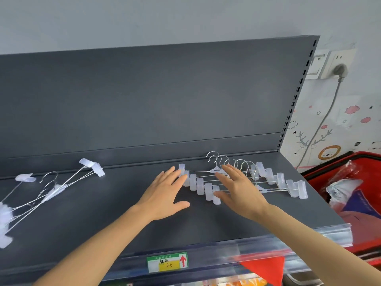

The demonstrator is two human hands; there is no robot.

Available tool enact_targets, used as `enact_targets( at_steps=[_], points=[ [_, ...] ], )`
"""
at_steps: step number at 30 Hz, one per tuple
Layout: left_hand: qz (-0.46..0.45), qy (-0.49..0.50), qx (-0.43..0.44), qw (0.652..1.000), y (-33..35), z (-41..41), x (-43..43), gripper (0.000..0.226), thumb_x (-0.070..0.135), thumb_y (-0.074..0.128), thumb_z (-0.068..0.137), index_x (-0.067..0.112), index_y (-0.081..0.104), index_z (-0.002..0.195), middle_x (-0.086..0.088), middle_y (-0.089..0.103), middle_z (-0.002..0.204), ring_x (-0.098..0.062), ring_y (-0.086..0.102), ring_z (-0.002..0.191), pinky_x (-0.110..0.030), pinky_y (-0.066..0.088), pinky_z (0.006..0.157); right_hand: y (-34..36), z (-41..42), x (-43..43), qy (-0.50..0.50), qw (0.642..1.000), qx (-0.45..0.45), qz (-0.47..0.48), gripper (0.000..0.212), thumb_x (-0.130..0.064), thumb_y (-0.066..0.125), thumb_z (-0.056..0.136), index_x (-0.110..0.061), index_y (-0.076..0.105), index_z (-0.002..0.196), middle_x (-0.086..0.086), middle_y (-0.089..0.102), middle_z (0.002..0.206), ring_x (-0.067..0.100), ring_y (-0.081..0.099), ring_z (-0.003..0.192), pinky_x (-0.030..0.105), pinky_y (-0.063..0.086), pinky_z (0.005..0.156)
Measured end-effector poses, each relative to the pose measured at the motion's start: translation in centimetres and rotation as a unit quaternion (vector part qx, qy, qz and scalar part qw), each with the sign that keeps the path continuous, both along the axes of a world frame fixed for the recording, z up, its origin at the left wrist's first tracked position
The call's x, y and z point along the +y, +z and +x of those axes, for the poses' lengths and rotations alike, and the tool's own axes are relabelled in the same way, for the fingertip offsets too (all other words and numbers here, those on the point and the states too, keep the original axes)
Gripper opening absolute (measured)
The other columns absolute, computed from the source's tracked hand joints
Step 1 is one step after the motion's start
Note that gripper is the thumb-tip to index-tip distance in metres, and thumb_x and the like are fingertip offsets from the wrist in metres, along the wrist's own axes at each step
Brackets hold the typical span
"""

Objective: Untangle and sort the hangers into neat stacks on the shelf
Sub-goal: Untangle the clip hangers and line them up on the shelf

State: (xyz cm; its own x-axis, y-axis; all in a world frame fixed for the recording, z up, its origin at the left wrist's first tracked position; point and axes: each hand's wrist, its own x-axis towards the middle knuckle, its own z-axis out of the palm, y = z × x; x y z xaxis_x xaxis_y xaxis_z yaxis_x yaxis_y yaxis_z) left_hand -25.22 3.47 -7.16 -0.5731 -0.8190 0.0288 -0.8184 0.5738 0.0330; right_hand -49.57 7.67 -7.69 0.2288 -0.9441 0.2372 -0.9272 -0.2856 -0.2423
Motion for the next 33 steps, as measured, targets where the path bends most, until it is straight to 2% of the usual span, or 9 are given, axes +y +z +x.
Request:
enact_targets(
  at_steps=[4,8,13,25,33],
  points=[
    [0.005,0.022,0.020,1.000,0.7,3.4,0.8,0.079,0.058,0.046,0.091,0.023,0.010,0.152,0.002,0.006,0.160,-0.015,-0.004,0.147,-0.032,0.003,0.118,1.1,3.2,0.0,0.020,1.000,0.003,0.021,0.055,-0.039,0.055,0.091,-0.012,0.043,0.138,0.012,0.032,0.149,0.028,0.023,0.141,0.038,0.024,0.115],
    [0.006,0.038,0.036,0.999,1.0,8.6,1.8,0.079,0.060,0.045,0.090,0.025,0.012,0.152,0.005,0.008,0.160,-0.014,-0.002,0.147,-0.032,0.008,0.118,2.1,8.0,0.4,0.044,0.998,0.018,0.031,0.058,-0.043,0.055,0.090,-0.014,0.041,0.138,0.009,0.034,0.147,0.024,0.027,0.138,0.031,0.025,0.111],
    [0.002,0.062,0.044,0.997,1.7,16.6,3.4,0.078,0.059,0.047,0.090,0.024,0.015,0.151,0.004,0.012,0.159,-0.014,0.001,0.147,-0.031,0.010,0.118,2.6,15.5,1.3,0.048,0.997,0.014,0.058,0.062,-0.045,0.052,0.092,-0.017,0.033,0.144,0.006,0.025,0.153,0.021,0.019,0.143,0.029,0.019,0.113],
    [0.014,0.141,0.042,0.989,0.9,34.9,7.7,0.076,0.058,0.047,0.090,0.023,0.018,0.151,0.003,0.014,0.159,-0.017,0.006,0.147,-0.033,0.011,0.118,1.0,32.8,2.7,0.086,0.992,0.008,0.089,0.061,-0.048,0.048,0.092,-0.019,0.033,0.145,0.004,0.025,0.154,0.020,0.019,0.143,0.028,0.020,0.114],
    [0.005,0.161,0.072,0.984,0.3,40.2,7.3,0.075,0.059,0.050,0.088,0.019,0.028,0.147,0.003,0.028,0.152,-0.014,0.022,0.141,-0.031,0.022,0.114,1.5,38.3,1.5,0.107,0.988,0.021,0.110,0.061,-0.049,0.047,0.093,-0.019,0.034,0.144,0.006,0.024,0.154,0.021,0.018,0.143,0.029,0.021,0.113]
  ],
)
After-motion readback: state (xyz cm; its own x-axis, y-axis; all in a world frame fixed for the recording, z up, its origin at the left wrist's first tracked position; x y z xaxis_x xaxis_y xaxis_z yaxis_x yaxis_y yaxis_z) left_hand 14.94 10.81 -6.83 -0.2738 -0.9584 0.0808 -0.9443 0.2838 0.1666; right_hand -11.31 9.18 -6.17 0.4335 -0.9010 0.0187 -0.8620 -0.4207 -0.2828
